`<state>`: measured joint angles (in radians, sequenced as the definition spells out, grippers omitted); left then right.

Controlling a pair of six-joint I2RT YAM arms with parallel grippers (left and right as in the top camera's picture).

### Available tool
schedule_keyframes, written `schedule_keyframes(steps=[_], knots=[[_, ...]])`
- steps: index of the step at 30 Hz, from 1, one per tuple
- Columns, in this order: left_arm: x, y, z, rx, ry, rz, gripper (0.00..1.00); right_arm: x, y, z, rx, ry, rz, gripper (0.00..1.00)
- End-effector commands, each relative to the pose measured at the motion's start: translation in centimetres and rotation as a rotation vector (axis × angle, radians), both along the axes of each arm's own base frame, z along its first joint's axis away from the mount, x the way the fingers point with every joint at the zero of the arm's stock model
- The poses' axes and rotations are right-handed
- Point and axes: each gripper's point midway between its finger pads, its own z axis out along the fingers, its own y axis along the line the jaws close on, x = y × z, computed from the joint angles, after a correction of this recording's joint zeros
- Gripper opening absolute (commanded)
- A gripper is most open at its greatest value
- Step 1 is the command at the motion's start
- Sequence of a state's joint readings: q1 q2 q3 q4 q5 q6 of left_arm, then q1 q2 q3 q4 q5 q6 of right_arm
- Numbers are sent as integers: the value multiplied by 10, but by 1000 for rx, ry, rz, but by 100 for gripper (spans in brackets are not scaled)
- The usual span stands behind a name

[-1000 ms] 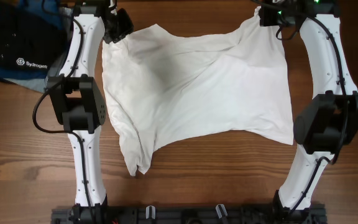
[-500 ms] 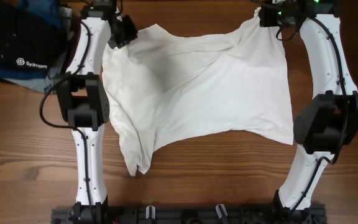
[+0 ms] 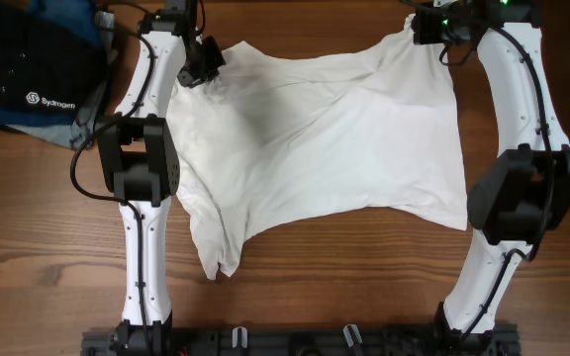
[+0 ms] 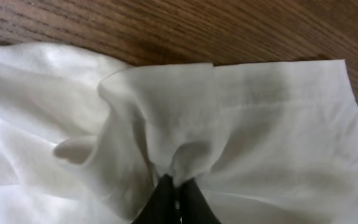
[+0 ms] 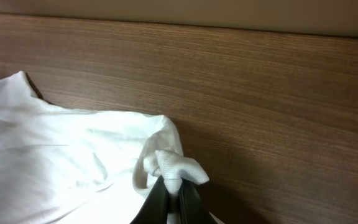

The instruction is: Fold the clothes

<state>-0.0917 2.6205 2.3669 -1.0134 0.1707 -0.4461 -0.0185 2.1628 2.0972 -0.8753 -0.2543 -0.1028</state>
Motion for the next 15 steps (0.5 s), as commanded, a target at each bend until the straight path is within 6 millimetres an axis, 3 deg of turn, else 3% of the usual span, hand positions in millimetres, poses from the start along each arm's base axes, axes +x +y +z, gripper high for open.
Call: schedule_keyframes(steps=[1,5,8,13,14,15], knots=[[1,8,-7,38,3,-1,4,1,2,18,12,-38,10,4],[6,7,-2,35,-25,0,4,1,2,18,11,-40,10,4],[18,5,14,30,-88,-1,4,3,2,20,10,-50,10,4],[45,-1,71,13,-267,-3,4,6,1,22,9,-68,10,4],[52,-3,100,7,-340,-5,4,7,1,23,6,-71,8,4],[55,-4,115,3,-375,-5,4,8,0,23,2,-74,5,4]])
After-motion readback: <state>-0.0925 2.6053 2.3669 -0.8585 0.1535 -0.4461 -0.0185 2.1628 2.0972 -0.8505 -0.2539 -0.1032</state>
